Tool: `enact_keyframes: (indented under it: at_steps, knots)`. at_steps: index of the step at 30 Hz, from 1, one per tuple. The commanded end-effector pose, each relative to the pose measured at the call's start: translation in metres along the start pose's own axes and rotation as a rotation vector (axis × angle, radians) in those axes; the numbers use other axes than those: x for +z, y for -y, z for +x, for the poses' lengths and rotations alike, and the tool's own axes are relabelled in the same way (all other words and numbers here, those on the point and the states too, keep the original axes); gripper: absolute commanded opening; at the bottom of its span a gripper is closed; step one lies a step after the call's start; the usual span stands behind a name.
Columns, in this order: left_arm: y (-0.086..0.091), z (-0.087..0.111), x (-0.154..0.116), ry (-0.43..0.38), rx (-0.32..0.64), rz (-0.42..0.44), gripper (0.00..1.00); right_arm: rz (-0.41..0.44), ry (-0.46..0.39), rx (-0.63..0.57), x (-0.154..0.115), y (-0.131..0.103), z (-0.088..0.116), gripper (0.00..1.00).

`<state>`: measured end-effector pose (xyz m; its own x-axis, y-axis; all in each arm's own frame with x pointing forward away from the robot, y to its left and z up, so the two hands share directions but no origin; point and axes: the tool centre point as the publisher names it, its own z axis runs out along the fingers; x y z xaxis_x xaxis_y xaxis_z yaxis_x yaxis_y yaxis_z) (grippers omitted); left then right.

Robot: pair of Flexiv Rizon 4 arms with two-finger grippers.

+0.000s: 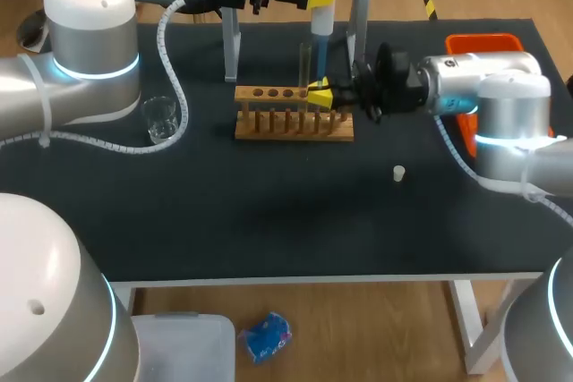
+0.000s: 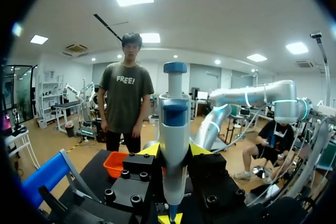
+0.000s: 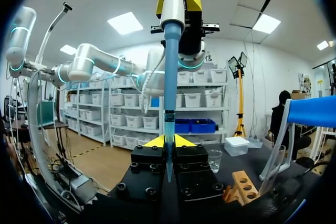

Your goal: Invert the test tube, pick up the pipette, mount the tip to pipette, aspirate from beaker and dispense into the tube, eject the tip, return the pipette, and cap with the stopper.

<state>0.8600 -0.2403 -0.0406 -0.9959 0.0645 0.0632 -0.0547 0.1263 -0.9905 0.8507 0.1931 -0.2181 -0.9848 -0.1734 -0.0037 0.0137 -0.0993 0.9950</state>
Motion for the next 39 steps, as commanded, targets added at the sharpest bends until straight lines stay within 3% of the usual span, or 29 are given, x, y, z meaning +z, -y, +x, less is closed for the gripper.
enact_keyframes:
  at_steps: [1,7,8,9,26,39]
  knots:
    - [-0.012,0.000,0.000,-0.006,-0.002,-0.005,0.00,0.005,0.006,-0.009,0.000,-0.021,0.002,0.00]
    - [-0.012,0.000,0.000,-0.006,-0.002,-0.005,0.00,-0.004,0.004,-0.039,0.002,-0.035,0.003,0.00]
    - [-0.012,0.000,0.000,-0.006,-0.002,-0.005,0.00,-0.010,0.007,-0.048,0.002,-0.038,0.004,0.45]
    - [-0.012,0.000,0.000,-0.006,-0.002,-0.005,0.00,-0.017,0.007,-0.055,0.002,-0.040,0.004,1.00]
    - [-0.012,0.000,0.000,-0.006,-0.002,-0.005,0.00,-0.013,0.021,-0.066,-0.013,-0.038,0.008,1.00]
    - [-0.012,0.000,0.000,-0.006,-0.002,-0.005,0.00,0.132,0.007,-0.117,-0.031,-0.001,0.020,1.00]
